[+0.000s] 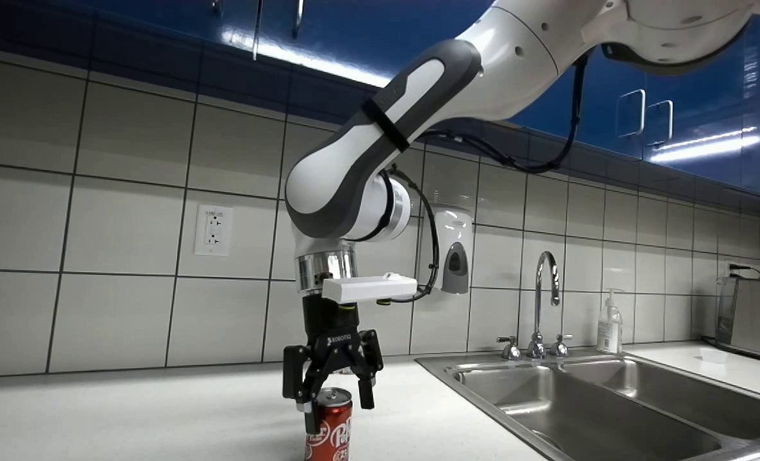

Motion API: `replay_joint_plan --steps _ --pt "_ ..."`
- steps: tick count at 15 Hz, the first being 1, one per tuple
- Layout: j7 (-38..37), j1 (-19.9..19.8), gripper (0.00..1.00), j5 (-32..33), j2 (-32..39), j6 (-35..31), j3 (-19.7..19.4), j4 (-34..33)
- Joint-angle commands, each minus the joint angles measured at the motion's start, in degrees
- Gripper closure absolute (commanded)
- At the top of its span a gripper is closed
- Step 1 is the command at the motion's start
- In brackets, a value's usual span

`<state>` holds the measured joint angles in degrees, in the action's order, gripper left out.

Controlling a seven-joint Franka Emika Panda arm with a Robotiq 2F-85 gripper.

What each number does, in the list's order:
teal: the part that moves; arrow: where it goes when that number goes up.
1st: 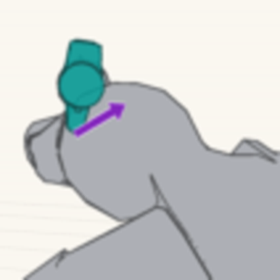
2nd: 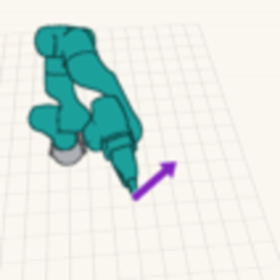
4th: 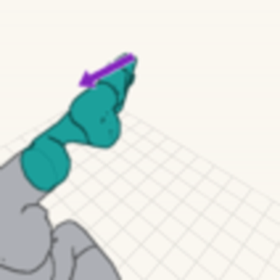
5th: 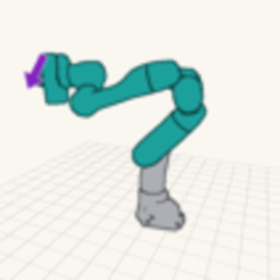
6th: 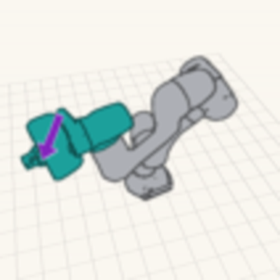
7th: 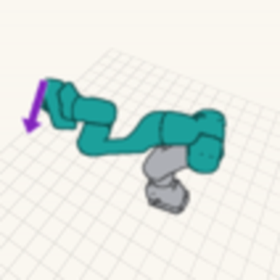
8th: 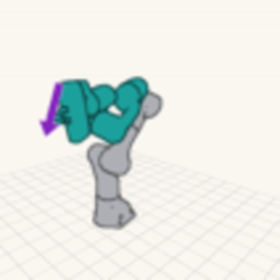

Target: Pick up the dr pepper can and put it in the sink

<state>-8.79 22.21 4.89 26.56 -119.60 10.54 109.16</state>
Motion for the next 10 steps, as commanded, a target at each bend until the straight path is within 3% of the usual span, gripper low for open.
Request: replay_joint_plan --steps 1,10 --pt "-0.2 -0.5 0.0 1.3 -0.5 -1.8 0.3 1.7" --pt "1.0 -0.6 0.0 1.1 1.4 -3.5 0.4 1.1"
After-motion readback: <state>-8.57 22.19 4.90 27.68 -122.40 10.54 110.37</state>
